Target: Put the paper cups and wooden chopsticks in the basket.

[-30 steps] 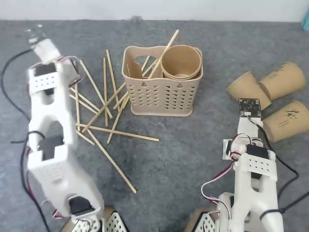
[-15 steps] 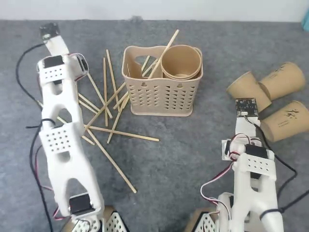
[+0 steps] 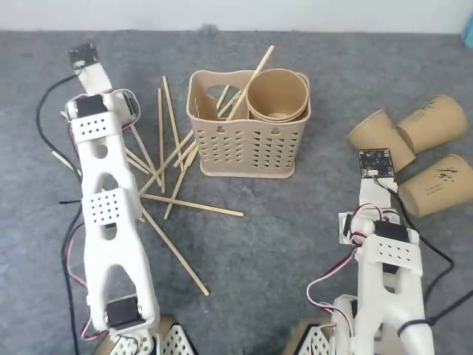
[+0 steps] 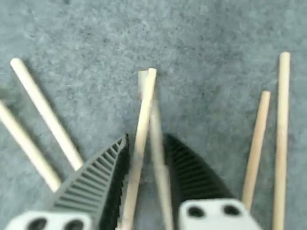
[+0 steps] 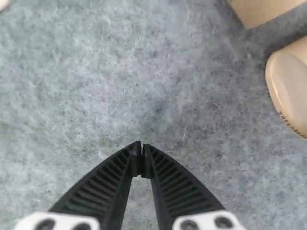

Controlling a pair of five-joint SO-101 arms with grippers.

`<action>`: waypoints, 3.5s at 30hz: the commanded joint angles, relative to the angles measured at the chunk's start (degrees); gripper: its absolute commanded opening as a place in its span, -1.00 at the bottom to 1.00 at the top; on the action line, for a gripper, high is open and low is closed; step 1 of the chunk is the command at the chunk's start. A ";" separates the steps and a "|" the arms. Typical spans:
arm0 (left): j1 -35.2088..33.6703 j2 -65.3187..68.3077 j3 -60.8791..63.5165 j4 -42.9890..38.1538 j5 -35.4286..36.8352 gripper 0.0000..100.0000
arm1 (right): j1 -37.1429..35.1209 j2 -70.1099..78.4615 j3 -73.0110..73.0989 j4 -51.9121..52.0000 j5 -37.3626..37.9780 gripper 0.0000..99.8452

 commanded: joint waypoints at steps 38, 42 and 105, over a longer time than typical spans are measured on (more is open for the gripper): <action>-17.49 -45.45 -4.00 20.66 -6.95 -0.98 | -0.13 -1.63 0.00 -0.66 0.70 -0.98; -19.34 -46.51 -4.00 20.66 -10.37 -0.98 | -0.13 -1.63 0.09 -0.66 0.70 -0.98; 30.59 -132.40 132.88 -91.87 -2.02 -0.97 | -0.57 -2.15 0.97 -1.01 0.79 -0.98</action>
